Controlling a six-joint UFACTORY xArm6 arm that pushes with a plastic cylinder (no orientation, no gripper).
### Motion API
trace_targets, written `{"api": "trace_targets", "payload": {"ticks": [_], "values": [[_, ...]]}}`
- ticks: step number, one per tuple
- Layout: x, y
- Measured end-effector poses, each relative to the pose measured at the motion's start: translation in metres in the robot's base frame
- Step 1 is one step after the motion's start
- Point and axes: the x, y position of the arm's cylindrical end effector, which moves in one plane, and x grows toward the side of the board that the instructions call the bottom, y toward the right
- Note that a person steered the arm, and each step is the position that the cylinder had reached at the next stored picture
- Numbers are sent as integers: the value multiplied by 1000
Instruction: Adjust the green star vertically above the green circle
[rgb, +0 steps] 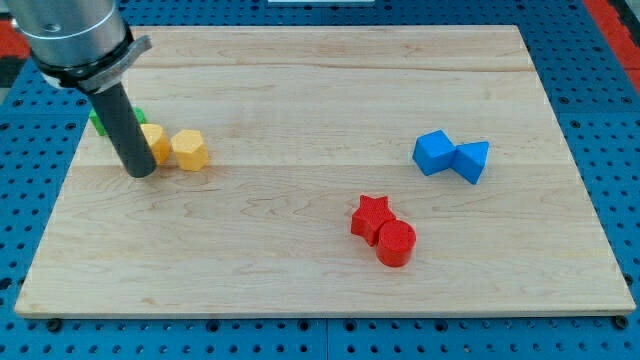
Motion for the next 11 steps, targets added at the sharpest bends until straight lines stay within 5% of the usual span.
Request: {"api": "trace_targets", "payload": {"ticks": [1,7,11], "values": [[5,-46],[-114,-80],[-116,-95]]}}
